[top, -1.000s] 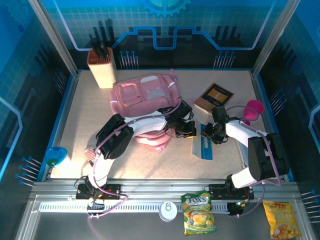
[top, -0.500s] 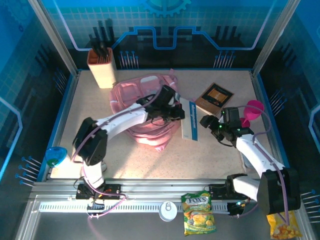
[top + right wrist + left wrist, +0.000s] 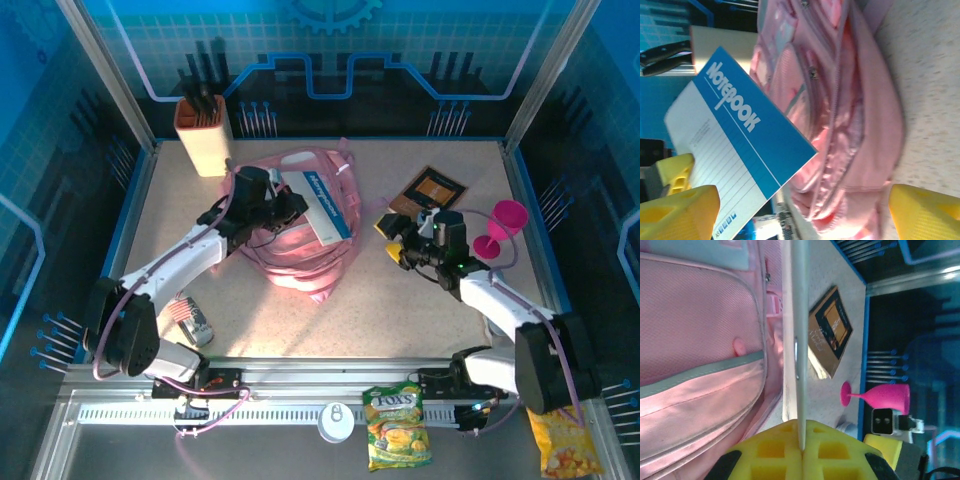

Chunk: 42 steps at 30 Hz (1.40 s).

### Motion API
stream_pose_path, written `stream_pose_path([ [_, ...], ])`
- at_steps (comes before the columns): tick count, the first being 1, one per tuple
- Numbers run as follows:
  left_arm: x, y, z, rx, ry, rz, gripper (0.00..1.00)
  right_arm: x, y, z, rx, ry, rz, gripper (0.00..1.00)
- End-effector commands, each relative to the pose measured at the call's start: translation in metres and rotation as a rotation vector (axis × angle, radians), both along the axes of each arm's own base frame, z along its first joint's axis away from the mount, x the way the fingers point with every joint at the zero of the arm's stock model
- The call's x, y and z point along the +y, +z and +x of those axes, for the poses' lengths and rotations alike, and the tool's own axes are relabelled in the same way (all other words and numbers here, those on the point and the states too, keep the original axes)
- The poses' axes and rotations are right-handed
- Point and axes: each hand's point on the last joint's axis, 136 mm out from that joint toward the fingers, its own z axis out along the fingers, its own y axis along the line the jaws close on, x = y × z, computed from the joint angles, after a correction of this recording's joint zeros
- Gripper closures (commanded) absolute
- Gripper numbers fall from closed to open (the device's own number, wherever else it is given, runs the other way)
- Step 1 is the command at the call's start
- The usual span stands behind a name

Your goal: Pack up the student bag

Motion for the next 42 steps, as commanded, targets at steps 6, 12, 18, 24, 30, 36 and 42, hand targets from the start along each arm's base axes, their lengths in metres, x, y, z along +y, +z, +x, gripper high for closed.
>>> stream_pose_path([
  [6, 0.013, 0.036, 0.008, -0.064, 0.142, -0.212, 1.0, 0.06, 0.039, 0.01, -0.076, 0.077, 0.219, 0.12],
  [12, 0.007, 0.033, 0.012, -0.047, 0.135, -0.257, 1.0, 0.093, 0.056, 0.013, -0.095, 0.123, 0.267, 0.13],
  [18, 0.005, 0.032, 0.013, -0.041, 0.134, -0.267, 1.0, 0.102, 0.067, 0.022, -0.126, 0.12, 0.297, 0.17],
  [24, 0.005, 0.032, 0.013, -0.036, 0.131, -0.265, 1.0, 0.106, 0.071, 0.027, -0.145, 0.121, 0.301, 0.27],
  [30, 0.007, 0.029, 0.013, -0.038, 0.134, -0.248, 1.0, 0.11, 0.075, 0.03, -0.169, 0.108, 0.268, 0.42],
  [36, 0.011, 0.023, 0.011, -0.028, 0.141, -0.216, 0.98, 0.102, 0.072, 0.029, -0.182, 0.073, 0.244, 0.62],
  [42, 0.015, 0.008, 0.006, 0.002, 0.143, -0.157, 0.8, 0.092, 0.071, 0.03, -0.185, 0.05, 0.206, 0.92],
])
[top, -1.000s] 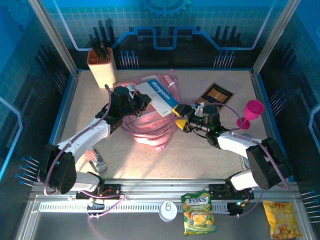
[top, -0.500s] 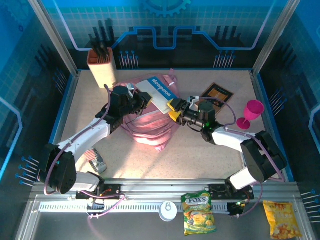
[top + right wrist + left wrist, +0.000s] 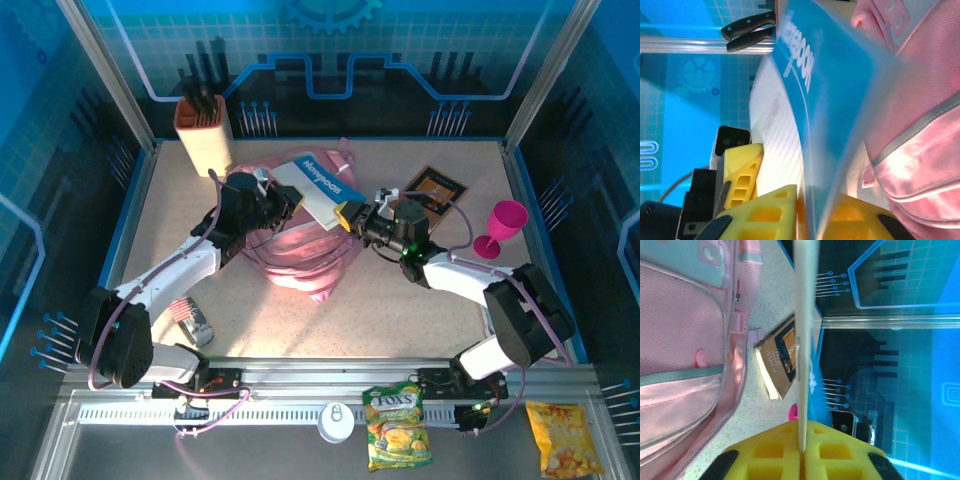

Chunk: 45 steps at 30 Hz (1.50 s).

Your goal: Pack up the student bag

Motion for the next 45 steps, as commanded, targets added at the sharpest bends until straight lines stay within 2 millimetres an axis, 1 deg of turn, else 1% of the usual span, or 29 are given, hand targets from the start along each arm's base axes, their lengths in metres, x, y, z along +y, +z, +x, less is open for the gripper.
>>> stream_pose_path([
  [1, 0.01, -0.018, -0.004, 0.024, 0.005, 0.084, 0.7, -0.01, 0.006, 0.0, -0.03, -0.034, -0.037, 0.95],
  [4, 0.019, -0.035, -0.009, 0.048, -0.006, 0.199, 0.48, -0.022, 0.004, 0.0, -0.036, -0.056, -0.086, 1.0],
  [6, 0.025, -0.047, -0.014, 0.063, -0.03, 0.3, 0.38, -0.032, 0.004, -0.002, -0.045, -0.073, -0.13, 1.0],
  [8, 0.03, -0.056, -0.019, 0.062, -0.084, 0.409, 0.32, -0.045, 0.005, -0.003, -0.057, -0.1, -0.175, 1.0],
  [12, 0.04, -0.072, -0.026, 0.064, -0.2, 0.684, 0.19, -0.078, 0.004, -0.008, -0.061, -0.168, -0.287, 1.0],
  [15, 0.04, -0.083, -0.027, 0.079, -0.31, 0.851, 0.17, -0.103, 0.001, -0.014, -0.045, -0.216, -0.37, 1.0],
  [21, 0.021, -0.1, -0.028, 0.034, -0.54, 1.165, 0.15, -0.141, 0.003, -0.024, -0.03, -0.306, -0.453, 1.0],
  [26, 0.009, -0.113, -0.029, -0.013, -0.71, 1.384, 0.17, -0.156, 0.001, -0.029, -0.015, -0.341, -0.462, 1.0],
  [29, 0.008, -0.121, -0.029, -0.02, -0.786, 1.496, 0.21, -0.158, -0.002, -0.031, -0.005, -0.342, -0.463, 1.0],
  [31, 0.008, -0.125, -0.028, -0.013, -0.817, 1.541, 0.24, -0.16, -0.004, -0.031, 0.003, -0.344, -0.463, 1.0],
  [35, 0.006, -0.133, -0.026, 0.001, -0.862, 1.572, 0.31, -0.161, -0.009, -0.031, 0.021, -0.348, -0.46, 1.0],
  [39, 0.003, -0.142, -0.029, 0.003, -0.917, 1.602, 0.35, -0.162, -0.012, -0.032, 0.033, -0.35, -0.458, 1.0],
  [45, 0.004, -0.148, -0.024, 0.013, -0.924, 1.673, 0.41, -0.164, -0.017, -0.032, 0.052, -0.353, -0.46, 1.0],
])
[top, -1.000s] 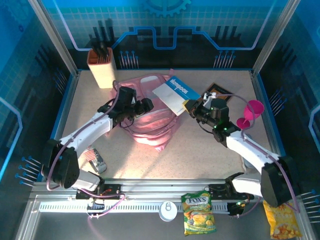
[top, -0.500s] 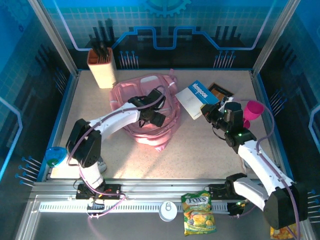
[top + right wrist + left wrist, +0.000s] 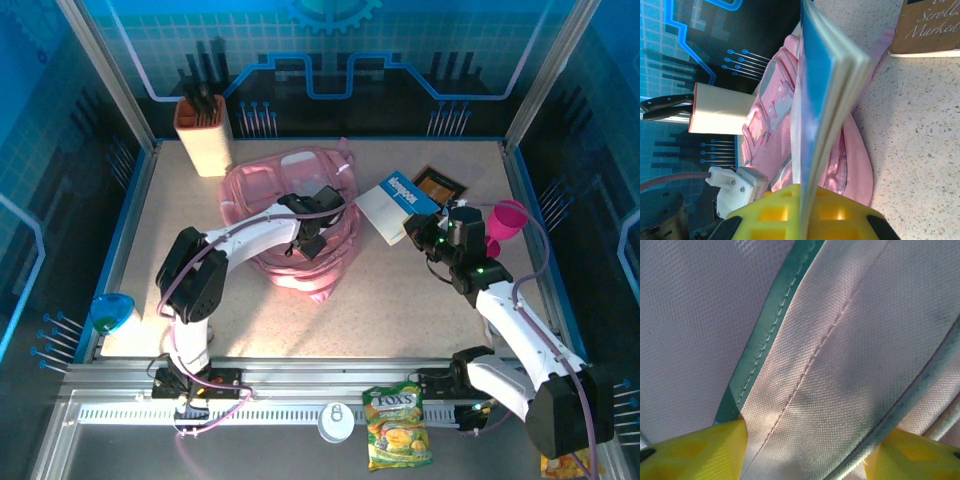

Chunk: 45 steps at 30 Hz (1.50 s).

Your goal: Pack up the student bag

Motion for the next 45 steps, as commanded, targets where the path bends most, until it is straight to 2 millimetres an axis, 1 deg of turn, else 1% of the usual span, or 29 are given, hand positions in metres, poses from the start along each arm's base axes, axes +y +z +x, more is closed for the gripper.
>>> stream_pose_path([
  [1, 0.003, 0.001, 0.004, -0.007, -0.025, 0.072, 0.42, -0.007, -0.006, 0.0, 0.016, -0.027, -0.004, 1.0],
  [3, 0.002, 0.0, 0.006, -0.012, -0.024, 0.079, 0.45, -0.008, -0.008, 0.0, 0.021, -0.031, -0.002, 1.0],
  [6, -0.001, -0.001, 0.006, -0.007, -0.034, 0.071, 0.46, -0.008, -0.009, 0.0, 0.027, -0.033, 0.0, 1.0],
  [8, -0.001, -0.003, 0.006, -0.001, -0.041, 0.072, 0.49, -0.009, -0.009, 0.0, 0.029, -0.035, 0.0, 1.0],
  [13, -0.001, -0.005, 0.007, 0.006, -0.044, 0.09, 0.63, -0.011, -0.009, -0.001, 0.033, -0.041, -0.001, 1.0],
  [16, -0.001, 0.002, 0.009, -0.01, -0.039, 0.078, 0.73, -0.014, -0.008, -0.002, 0.032, -0.048, -0.003, 1.0],
  [18, -0.005, 0.012, 0.009, -0.022, -0.045, 0.042, 0.8, -0.017, -0.008, -0.003, 0.032, -0.055, -0.008, 1.0],
  [22, -0.012, 0.039, 0.009, -0.075, -0.056, -0.046, 0.85, -0.025, -0.007, -0.006, 0.033, -0.074, -0.022, 1.0],
  [27, -0.013, 0.083, 0.019, -0.19, -0.018, -0.166, 0.91, -0.036, -0.007, -0.011, 0.037, -0.096, -0.055, 1.0],
  [30, -0.014, 0.115, 0.027, -0.282, -0.001, -0.255, 0.94, -0.036, -0.012, -0.016, 0.055, -0.085, -0.051, 1.0],
  [35, -0.021, 0.161, 0.041, -0.425, 0.011, -0.389, 0.96, -0.021, -0.009, -0.022, 0.03, -0.006, 0.008, 1.0],
  [38, -0.025, 0.178, 0.05, -0.49, 0.021, -0.429, 0.96, -0.006, -0.011, -0.026, 0.041, 0.049, 0.048, 1.0],
  [41, -0.027, 0.185, 0.056, -0.518, 0.028, -0.456, 0.96, 0.017, -0.011, -0.028, 0.027, 0.112, 0.077, 1.0],
  [45, -0.028, 0.185, 0.059, -0.517, 0.036, -0.459, 0.96, 0.049, -0.01, -0.027, 0.002, 0.172, 0.098, 1.0],
])
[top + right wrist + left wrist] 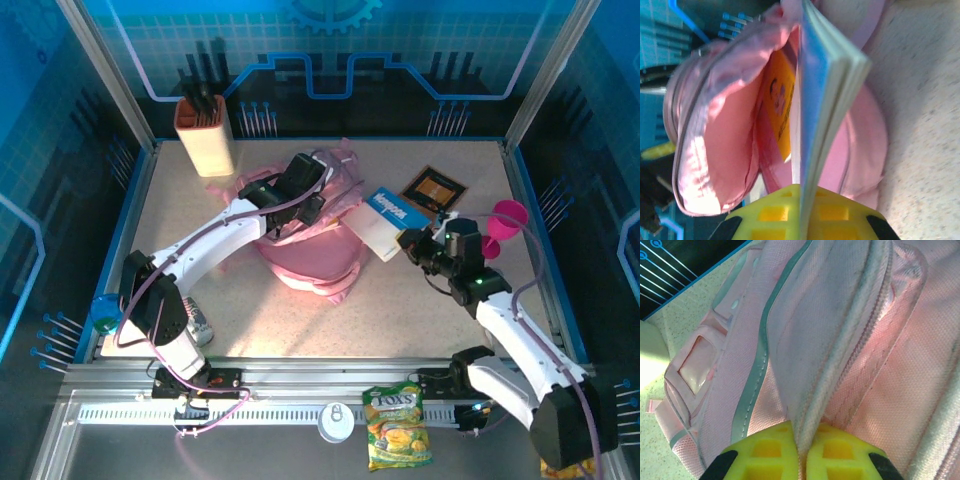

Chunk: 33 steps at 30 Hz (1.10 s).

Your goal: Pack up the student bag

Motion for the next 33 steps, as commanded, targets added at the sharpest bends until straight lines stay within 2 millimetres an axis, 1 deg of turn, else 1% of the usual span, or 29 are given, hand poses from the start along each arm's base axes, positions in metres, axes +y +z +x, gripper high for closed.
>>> stream_pose_path([
  [1, -0.017, 0.051, 0.019, -0.155, 0.006, -0.152, 0.96, 0.03, 0.011, 0.004, -0.052, 0.058, 0.055, 1.0],
  [5, -0.016, 0.052, 0.018, -0.151, 0.008, -0.159, 0.96, 0.062, 0.007, 0.014, -0.045, 0.102, 0.077, 1.0],
  [8, -0.013, 0.059, 0.015, -0.154, 0.004, -0.174, 0.95, 0.081, 0.006, 0.026, -0.048, 0.099, 0.096, 1.0],
  [12, -0.009, 0.07, 0.011, -0.158, -0.002, -0.205, 0.95, 0.101, 0.005, 0.044, -0.072, 0.06, 0.089, 1.0],
  [15, -0.004, 0.077, 0.009, -0.167, 0.007, -0.23, 0.95, 0.11, -0.014, 0.059, -0.005, -0.001, 0.073, 1.0],
  [17, 0.001, 0.081, 0.009, -0.176, 0.019, -0.248, 0.95, 0.108, -0.045, 0.061, 0.132, -0.091, 0.042, 1.0],
  [18, 0.002, 0.084, 0.009, -0.181, 0.023, -0.257, 0.95, 0.109, -0.057, 0.063, 0.185, -0.13, 0.036, 1.0],
  [19, 0.004, 0.085, 0.01, -0.184, 0.028, -0.265, 0.95, 0.11, -0.063, 0.067, 0.206, -0.156, 0.032, 1.0],
  [21, 0.007, 0.088, 0.01, -0.188, 0.037, -0.282, 0.95, 0.121, -0.067, 0.079, 0.217, -0.165, 0.039, 1.0],
  [24, 0.012, 0.089, 0.011, -0.188, 0.049, -0.297, 0.95, 0.139, -0.064, 0.099, 0.201, -0.159, 0.053, 1.0],
  [27, 0.016, 0.09, 0.013, -0.186, 0.062, -0.309, 0.95, 0.156, -0.069, 0.113, 0.209, -0.144, 0.057, 1.0],
  [30, 0.02, 0.089, 0.015, -0.183, 0.077, -0.322, 0.95, 0.174, -0.081, 0.123, 0.246, -0.119, 0.112, 0.95],
  [31, 0.021, 0.089, 0.015, -0.181, 0.081, -0.327, 0.95, 0.183, -0.079, 0.127, 0.236, -0.1, 0.147, 0.91],
  [33, 0.023, 0.088, 0.016, -0.177, 0.09, -0.338, 0.95, 0.193, -0.081, 0.13, 0.25, -0.068, 0.174, 0.82],
])
